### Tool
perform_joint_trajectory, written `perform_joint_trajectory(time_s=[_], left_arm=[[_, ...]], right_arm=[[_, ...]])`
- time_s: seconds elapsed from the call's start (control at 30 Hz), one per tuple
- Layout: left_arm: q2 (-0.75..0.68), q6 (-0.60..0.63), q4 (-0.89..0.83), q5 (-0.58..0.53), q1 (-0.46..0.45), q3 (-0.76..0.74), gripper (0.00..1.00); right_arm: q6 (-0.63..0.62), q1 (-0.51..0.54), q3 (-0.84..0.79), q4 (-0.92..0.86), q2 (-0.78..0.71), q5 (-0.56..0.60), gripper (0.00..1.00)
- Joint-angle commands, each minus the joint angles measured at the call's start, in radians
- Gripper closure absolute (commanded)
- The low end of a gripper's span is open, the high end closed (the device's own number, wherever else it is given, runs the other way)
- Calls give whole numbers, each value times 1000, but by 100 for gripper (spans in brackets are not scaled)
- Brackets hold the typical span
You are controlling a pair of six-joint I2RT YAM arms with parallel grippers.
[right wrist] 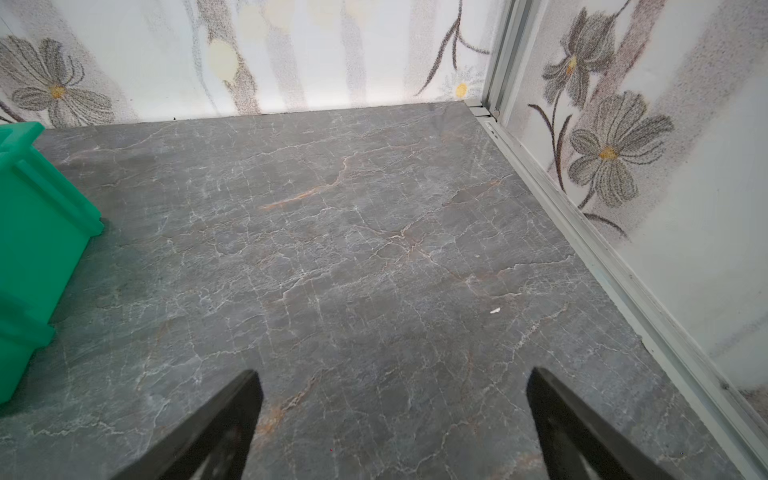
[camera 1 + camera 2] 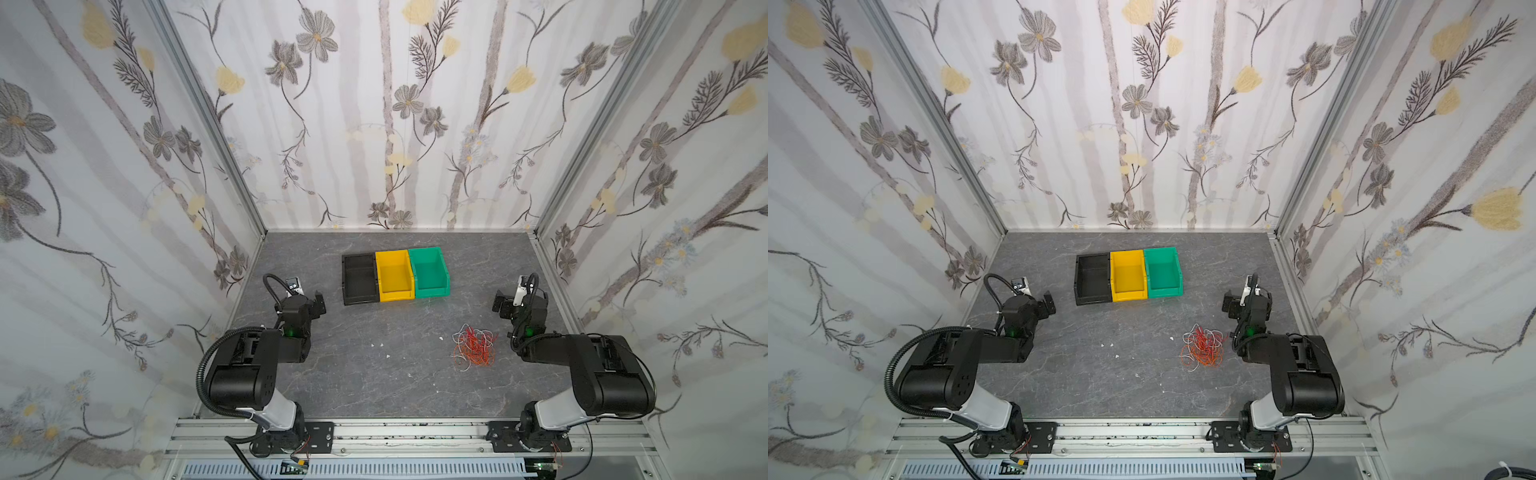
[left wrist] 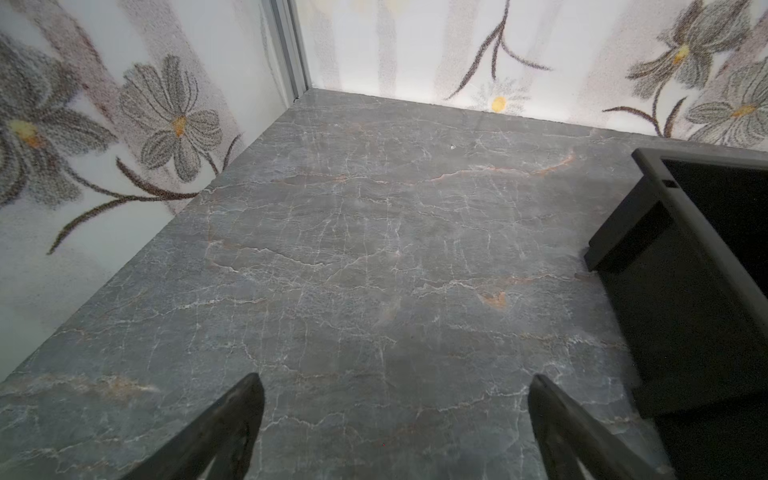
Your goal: Untangle the cables
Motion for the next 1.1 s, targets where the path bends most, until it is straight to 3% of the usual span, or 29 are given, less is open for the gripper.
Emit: perform_joint_trajectory(time_s=[0.0,0.9,1.07], left_arm=[[2,1,57,-8,1,0,0],[-1,0,62,-3,2,-1,0],[-116,-13,-205,-14,4,82,0]], right_arm=[[-8,1,0,14,-3,-20,1],[4,-5,2,7,-14,-18,1],[30,-35,61,-212,-133,-45,1]])
